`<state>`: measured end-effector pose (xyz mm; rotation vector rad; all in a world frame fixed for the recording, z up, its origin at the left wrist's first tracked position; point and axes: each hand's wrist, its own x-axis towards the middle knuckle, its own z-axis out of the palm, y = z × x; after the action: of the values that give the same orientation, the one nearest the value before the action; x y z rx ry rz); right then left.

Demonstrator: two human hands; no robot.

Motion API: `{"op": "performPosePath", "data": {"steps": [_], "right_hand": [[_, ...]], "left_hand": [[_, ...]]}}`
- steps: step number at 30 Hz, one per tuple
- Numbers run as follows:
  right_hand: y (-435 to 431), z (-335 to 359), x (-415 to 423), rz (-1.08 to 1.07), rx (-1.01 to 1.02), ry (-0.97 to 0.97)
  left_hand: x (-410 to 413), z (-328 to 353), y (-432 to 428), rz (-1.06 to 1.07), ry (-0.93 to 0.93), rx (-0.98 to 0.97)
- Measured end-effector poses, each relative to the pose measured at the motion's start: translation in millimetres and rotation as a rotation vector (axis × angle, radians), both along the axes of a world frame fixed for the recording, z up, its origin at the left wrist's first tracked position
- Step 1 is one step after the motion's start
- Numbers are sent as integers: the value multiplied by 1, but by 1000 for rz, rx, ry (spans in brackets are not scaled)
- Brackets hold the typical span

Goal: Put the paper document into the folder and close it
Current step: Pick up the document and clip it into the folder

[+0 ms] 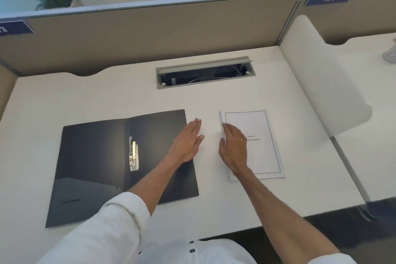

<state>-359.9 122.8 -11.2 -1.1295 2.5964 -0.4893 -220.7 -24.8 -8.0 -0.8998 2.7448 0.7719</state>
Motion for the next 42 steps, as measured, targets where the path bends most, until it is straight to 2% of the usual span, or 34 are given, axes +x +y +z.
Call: {"op": "performPosePath", "data": {"steps": [6,10,12,14,16,20,24,28,31,42], "right_hand": [[47,5,-61,-179,85,-15],[70,6,-85,-320,152,-34],[79,5,-92,-413,179,-61],[85,5,-98,-498,198,-97],[88,3,-102,-552,217,-129],[89,1,-113,-549,189,-168],[86,0,-119,-517,142,-227],[83,2,-124,-575,71,-324],[80,4,-129,-593,55,-390],[79,17,-117,-528,-25,-412]], "left_hand": [[-62,-7,55,-67,-78,29],[-79,-9,77,6,-149,42],[-85,-10,84,27,-168,-28],[-91,-11,88,58,-163,-74],[-94,-13,92,113,-137,-33],[-100,-15,99,216,-89,101],[-105,-15,106,266,-73,159],[-104,-13,103,313,-61,210],[-103,-11,99,308,-65,232],[-85,-9,78,229,-46,288]]}}
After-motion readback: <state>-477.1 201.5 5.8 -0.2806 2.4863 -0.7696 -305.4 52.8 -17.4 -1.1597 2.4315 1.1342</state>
